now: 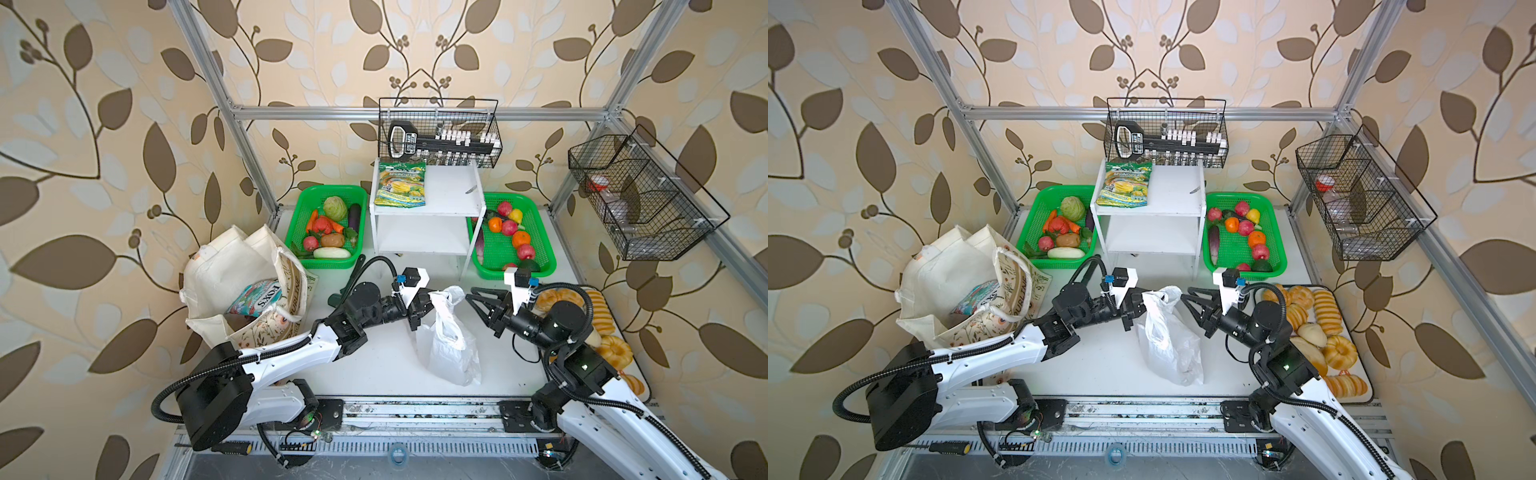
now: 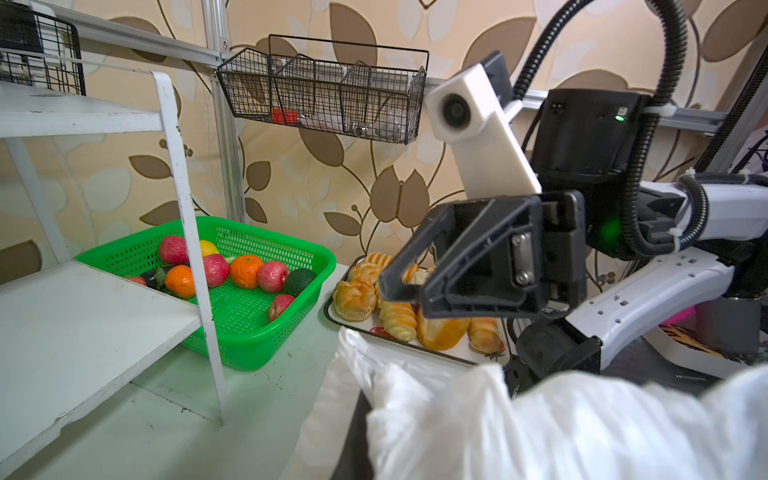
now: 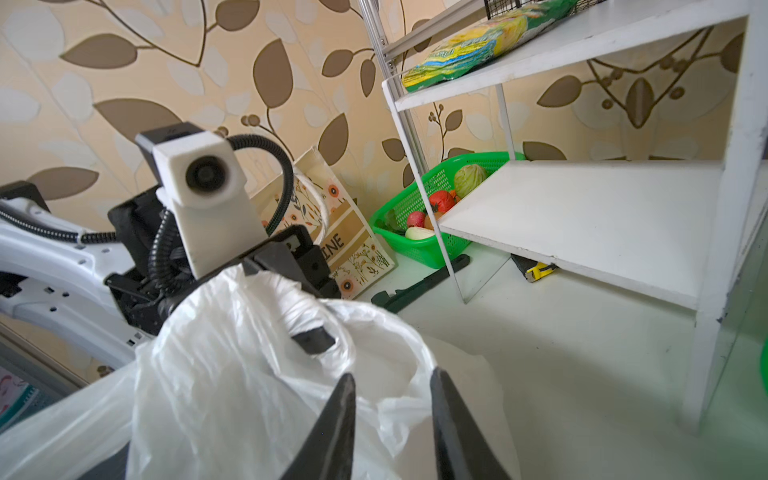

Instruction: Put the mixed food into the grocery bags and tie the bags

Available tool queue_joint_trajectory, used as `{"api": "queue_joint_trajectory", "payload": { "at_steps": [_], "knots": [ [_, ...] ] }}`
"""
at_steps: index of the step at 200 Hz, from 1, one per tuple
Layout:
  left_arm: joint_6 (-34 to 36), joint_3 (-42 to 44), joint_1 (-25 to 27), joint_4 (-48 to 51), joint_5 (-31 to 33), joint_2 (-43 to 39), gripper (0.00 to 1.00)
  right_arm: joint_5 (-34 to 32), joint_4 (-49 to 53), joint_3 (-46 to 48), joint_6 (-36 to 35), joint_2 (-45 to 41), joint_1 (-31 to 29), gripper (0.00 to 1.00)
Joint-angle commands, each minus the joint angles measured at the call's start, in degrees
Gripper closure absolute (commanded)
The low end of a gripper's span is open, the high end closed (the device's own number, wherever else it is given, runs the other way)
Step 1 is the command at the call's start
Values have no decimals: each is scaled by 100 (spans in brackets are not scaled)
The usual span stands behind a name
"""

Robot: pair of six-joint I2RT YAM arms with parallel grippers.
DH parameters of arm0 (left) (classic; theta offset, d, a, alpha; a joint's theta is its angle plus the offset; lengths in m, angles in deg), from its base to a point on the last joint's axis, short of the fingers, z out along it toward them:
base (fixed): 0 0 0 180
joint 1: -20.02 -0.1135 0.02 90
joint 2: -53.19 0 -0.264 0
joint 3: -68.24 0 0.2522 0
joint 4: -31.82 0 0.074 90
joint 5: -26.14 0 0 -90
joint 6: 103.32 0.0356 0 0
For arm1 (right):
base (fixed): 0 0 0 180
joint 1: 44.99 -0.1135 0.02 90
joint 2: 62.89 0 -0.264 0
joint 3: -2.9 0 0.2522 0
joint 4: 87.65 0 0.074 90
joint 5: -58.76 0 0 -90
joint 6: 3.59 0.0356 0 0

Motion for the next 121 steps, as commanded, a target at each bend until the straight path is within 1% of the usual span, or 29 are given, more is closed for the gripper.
{"api": "queue_joint_trajectory", "payload": {
  "at_steps": [1, 13, 31, 51, 91, 121],
  "knots": [
    [39, -93, -20, -360, -150, -70, 100, 1330, -401, -328, 848, 460, 191, 66],
    [39, -85, -20, -354, -141, -81, 100, 1715, -541, -415, 950, 694, 178, 64],
    [13, -96, -20, -365, -153, -90, 100, 2026, -652, -493, 1079, 954, 159, 63],
    [-20, -102, -20, -357, -200, -107, 100, 1885, -533, -503, 1093, 1112, 156, 63],
    [-80, -138, -20, -330, -246, -130, 100, 2035, -643, -473, 1079, 1317, 115, 63],
    [-127, -192, -20, -329, -289, -99, 100, 2156, -718, -465, 1005, 1391, -46, 58]
  ]
}}
